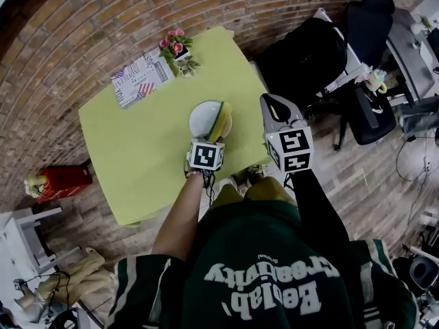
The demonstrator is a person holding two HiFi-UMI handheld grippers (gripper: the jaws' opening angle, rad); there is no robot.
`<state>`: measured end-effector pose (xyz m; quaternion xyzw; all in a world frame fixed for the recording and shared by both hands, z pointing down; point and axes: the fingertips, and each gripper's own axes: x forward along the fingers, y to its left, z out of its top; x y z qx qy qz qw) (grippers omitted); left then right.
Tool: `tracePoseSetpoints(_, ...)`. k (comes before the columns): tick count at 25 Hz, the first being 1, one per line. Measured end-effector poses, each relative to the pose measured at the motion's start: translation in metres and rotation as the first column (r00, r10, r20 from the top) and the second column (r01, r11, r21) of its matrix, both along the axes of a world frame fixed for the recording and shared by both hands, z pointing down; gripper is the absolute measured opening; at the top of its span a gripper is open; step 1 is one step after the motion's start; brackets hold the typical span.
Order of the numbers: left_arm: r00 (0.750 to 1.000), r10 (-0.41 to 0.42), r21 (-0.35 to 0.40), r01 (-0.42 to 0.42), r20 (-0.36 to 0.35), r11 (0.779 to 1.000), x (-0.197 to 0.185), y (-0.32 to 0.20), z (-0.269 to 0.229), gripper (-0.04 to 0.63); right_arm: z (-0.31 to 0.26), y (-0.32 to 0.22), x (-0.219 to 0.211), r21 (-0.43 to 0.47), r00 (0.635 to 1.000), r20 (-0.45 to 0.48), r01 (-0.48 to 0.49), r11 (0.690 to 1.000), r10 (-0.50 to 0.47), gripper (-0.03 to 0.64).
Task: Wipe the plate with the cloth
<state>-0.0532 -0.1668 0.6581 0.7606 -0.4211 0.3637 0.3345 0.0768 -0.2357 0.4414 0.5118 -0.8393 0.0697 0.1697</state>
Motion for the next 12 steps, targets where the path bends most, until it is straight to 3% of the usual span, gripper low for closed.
tracePoseSetpoints(5,0.995,-0.095,0.003,0.095,0.03,0.995,-0.041,-0.003,-0.003,0.135,0.002,0.0,-0.011,-0.005,1.0,0.002,0.029,1.0,-0.029,0.014)
tracePoseSetpoints(9,0.979,-0.199,0.011,0.199,0.043,0.98,-0.077,0.0,-0.002,0.135,0.007,0.004,-0.021,-0.015,0.999,0.0,0.054,0.998,-0.054,0.014)
tracePoseSetpoints(12,0.974,-0.219,0.017,0.219,0.051,0.976,-0.082,0.003,-0.001,0.135,0.012,0.007,-0.027,-0.023,0.998,0.005,0.067,0.998,-0.067,0.014)
